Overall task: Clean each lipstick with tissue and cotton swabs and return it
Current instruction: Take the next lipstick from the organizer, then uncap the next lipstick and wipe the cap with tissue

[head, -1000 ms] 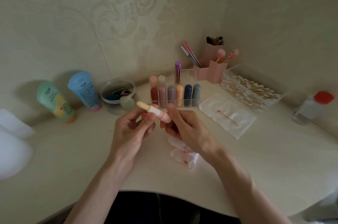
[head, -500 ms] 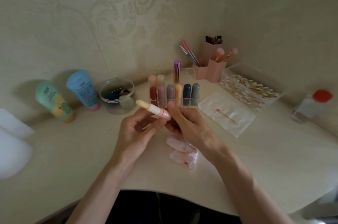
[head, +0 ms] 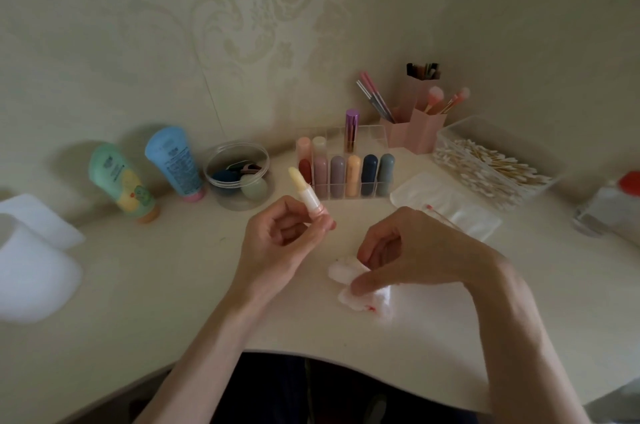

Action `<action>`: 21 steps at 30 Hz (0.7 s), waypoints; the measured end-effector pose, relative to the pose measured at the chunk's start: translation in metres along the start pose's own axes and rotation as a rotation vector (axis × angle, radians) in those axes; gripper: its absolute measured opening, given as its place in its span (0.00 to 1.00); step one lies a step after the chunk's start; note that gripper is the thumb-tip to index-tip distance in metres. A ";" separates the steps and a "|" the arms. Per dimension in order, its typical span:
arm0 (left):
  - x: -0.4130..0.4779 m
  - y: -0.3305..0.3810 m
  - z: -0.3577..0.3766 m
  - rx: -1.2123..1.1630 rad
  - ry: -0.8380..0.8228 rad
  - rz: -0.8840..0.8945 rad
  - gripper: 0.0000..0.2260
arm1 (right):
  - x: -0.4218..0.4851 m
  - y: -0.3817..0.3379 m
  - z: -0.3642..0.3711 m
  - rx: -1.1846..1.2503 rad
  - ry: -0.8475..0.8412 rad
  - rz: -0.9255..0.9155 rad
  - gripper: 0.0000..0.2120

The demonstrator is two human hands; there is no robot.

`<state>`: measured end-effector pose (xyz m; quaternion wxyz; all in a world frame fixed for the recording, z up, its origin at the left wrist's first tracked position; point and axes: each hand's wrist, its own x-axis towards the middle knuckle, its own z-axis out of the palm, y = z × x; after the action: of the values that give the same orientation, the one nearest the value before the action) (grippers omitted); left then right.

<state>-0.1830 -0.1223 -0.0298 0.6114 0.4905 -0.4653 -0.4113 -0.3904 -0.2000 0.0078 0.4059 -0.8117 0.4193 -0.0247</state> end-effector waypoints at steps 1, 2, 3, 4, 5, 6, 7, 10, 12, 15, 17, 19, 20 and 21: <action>0.000 0.000 0.000 -0.011 -0.007 0.002 0.12 | 0.001 0.000 0.002 -0.020 0.000 -0.022 0.12; 0.000 0.000 -0.001 -0.020 -0.010 0.004 0.12 | 0.003 0.000 0.004 -0.050 0.018 -0.058 0.10; 0.000 0.000 -0.001 -0.030 -0.013 0.005 0.13 | 0.006 0.002 0.006 -0.062 0.056 -0.106 0.09; -0.001 0.000 -0.001 -0.041 -0.016 0.007 0.13 | 0.009 0.003 0.009 -0.055 0.115 -0.152 0.08; -0.001 0.000 0.000 -0.047 -0.018 0.012 0.13 | 0.012 0.004 0.010 -0.028 0.185 -0.189 0.07; -0.001 -0.001 0.000 -0.046 -0.023 0.018 0.13 | 0.015 0.005 0.011 0.023 0.251 -0.210 0.06; -0.001 -0.001 0.000 -0.039 -0.032 0.024 0.13 | 0.017 0.005 0.011 0.094 0.308 -0.227 0.05; 0.000 -0.003 -0.001 -0.033 -0.058 0.022 0.13 | 0.021 0.005 0.013 0.231 0.445 -0.280 0.02; 0.000 -0.003 -0.001 -0.033 -0.067 0.013 0.12 | 0.022 0.004 0.016 0.250 0.508 -0.301 0.03; 0.000 -0.003 0.000 -0.012 -0.086 -0.022 0.11 | 0.022 0.001 0.021 0.325 0.583 -0.293 0.06; 0.000 -0.004 0.000 0.001 -0.102 -0.044 0.09 | 0.022 -0.002 0.023 0.408 0.591 -0.280 0.08; 0.001 -0.004 -0.001 0.005 -0.105 -0.051 0.09 | 0.021 -0.005 0.023 0.493 0.555 -0.275 0.08; 0.001 -0.004 -0.001 0.009 -0.102 -0.050 0.08 | 0.019 -0.006 0.022 0.515 0.527 -0.281 0.08; 0.001 -0.004 -0.002 0.018 -0.100 -0.053 0.08 | 0.018 -0.007 0.022 0.528 0.495 -0.293 0.08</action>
<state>-0.1813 -0.1238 -0.0337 0.5717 0.4870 -0.4857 -0.4472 -0.3660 -0.1964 -0.0077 0.4796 -0.7002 0.3634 -0.3843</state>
